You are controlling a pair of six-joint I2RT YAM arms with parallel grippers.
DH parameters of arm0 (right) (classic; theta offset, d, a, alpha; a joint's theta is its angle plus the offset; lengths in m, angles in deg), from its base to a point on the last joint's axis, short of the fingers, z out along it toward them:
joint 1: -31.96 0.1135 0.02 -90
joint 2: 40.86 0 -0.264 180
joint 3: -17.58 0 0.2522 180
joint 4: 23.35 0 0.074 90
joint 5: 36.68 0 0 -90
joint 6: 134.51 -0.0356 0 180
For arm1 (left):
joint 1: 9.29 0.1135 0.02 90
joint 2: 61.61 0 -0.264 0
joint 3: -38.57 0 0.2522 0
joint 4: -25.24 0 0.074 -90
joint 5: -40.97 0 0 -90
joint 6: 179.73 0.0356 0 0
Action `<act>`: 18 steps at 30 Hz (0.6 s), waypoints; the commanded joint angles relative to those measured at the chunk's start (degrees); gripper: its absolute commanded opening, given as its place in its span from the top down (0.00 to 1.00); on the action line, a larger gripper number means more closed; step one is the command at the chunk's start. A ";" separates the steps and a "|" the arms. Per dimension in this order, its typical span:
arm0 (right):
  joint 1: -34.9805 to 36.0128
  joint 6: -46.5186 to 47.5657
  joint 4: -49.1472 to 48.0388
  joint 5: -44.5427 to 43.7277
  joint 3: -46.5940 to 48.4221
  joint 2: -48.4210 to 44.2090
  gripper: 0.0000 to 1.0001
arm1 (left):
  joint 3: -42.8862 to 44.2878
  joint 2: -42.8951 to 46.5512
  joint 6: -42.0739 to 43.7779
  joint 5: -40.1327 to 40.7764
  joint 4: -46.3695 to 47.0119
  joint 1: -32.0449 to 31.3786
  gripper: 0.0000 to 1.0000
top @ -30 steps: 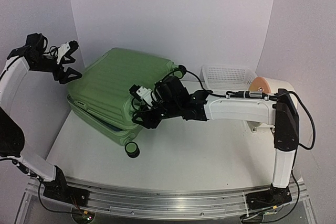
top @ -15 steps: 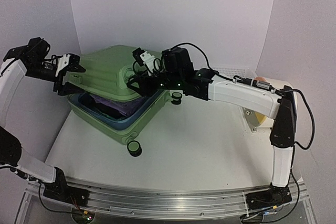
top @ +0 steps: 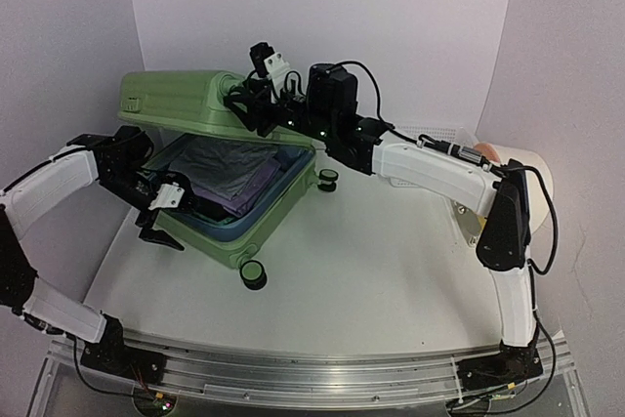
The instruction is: Open, take out, and arrange the luggage
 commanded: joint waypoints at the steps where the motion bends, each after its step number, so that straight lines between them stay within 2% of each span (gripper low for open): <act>1: -7.93 1.01 -17.32 -13.46 3.35 4.44 1.00 | -0.61 -8.61 1.14 6.97 12.84 -0.20 0.02; 6: -9.50 3.02 -24.47 -11.70 3.48 7.45 1.00 | -1.18 -14.63 1.61 9.87 16.69 -0.19 0.04; 9: -10.53 3.15 -27.39 -10.29 5.25 9.95 1.00 | -3.44 -15.88 2.61 11.45 19.12 -0.31 0.12; 12: -11.58 2.59 -30.33 -8.86 7.21 12.37 1.00 | -5.08 -17.86 1.42 13.74 21.35 -1.43 0.33; 14: -12.07 2.24 -31.63 -8.40 8.08 13.61 1.00 | -4.49 -19.90 -1.74 14.79 20.97 -2.87 0.55; 16: -12.47 2.19 -33.00 -7.54 8.46 14.54 1.00 | -3.57 -21.23 -5.40 15.03 19.70 -4.64 0.85; 18: -12.84 2.07 -34.17 -6.83 8.89 15.45 1.00 | -2.89 -21.59 -11.05 13.74 20.45 -7.15 1.00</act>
